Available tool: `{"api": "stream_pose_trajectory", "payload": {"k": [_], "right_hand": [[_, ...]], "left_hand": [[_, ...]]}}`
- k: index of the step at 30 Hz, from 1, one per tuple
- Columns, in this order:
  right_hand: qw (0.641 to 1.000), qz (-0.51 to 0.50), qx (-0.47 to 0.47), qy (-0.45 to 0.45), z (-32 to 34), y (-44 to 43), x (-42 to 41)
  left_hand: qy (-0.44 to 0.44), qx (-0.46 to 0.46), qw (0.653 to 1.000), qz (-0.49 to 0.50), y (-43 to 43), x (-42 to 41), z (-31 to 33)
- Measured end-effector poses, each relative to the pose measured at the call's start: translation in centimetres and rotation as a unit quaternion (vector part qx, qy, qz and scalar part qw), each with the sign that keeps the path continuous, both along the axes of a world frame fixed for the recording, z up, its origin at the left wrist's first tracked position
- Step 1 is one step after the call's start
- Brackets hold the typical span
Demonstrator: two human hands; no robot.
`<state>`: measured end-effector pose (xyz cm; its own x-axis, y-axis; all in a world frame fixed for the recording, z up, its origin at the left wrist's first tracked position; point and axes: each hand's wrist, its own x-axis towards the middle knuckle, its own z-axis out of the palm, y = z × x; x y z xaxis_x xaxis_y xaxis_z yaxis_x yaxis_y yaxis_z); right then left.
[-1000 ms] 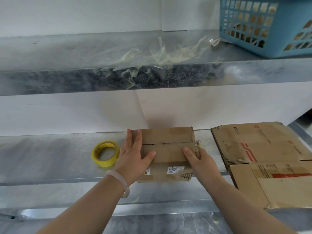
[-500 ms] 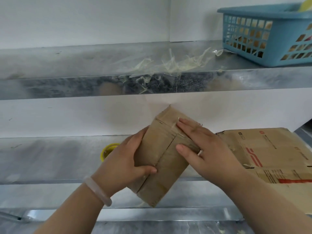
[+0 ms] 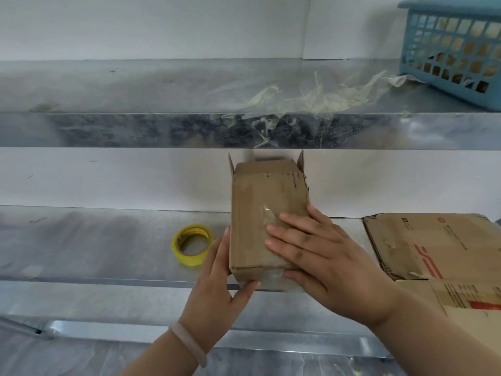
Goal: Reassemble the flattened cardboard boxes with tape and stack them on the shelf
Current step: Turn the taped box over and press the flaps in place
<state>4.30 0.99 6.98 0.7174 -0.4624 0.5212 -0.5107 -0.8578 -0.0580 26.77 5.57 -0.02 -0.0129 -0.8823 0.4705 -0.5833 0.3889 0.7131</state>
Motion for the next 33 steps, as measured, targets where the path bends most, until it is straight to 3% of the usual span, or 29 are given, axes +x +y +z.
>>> {"api": "stream_pose_trajectory", "payload": {"k": [6, 9, 20, 26, 29, 33], "right_hand": [[0.99, -0.085, 0.094, 0.058, -1.8, -1.8, -0.2], [0.988, -0.111, 0.077, 0.08, -0.9, -1.6, 0.5], [0.982, -0.138, 0.079, 0.1, -0.5, 0.2, 1.9], [0.983, -0.145, 0.087, 0.066, -0.5, 0.9, 2.6], [0.983, -0.151, 0.089, 0.05, -0.3, 0.8, 3.1], [0.983, -0.162, 0.088, 0.018, 0.6, 0.3, 3.7]], "left_hand": [[0.007, 0.132, 0.988, -0.078, -2.1, 1.6, -1.5], [0.004, 0.175, 0.981, -0.086, -2.6, 2.7, -1.6], [-0.167, 0.179, 0.961, 0.128, -4.8, 10.1, -4.9], [-0.347, 0.191, 0.911, 0.113, -7.2, 11.2, -7.4], [-0.343, 0.136, 0.924, 0.101, -7.3, 11.5, -7.4], [-0.207, 0.118, 0.968, 0.073, -5.7, 11.1, -3.5]]}}
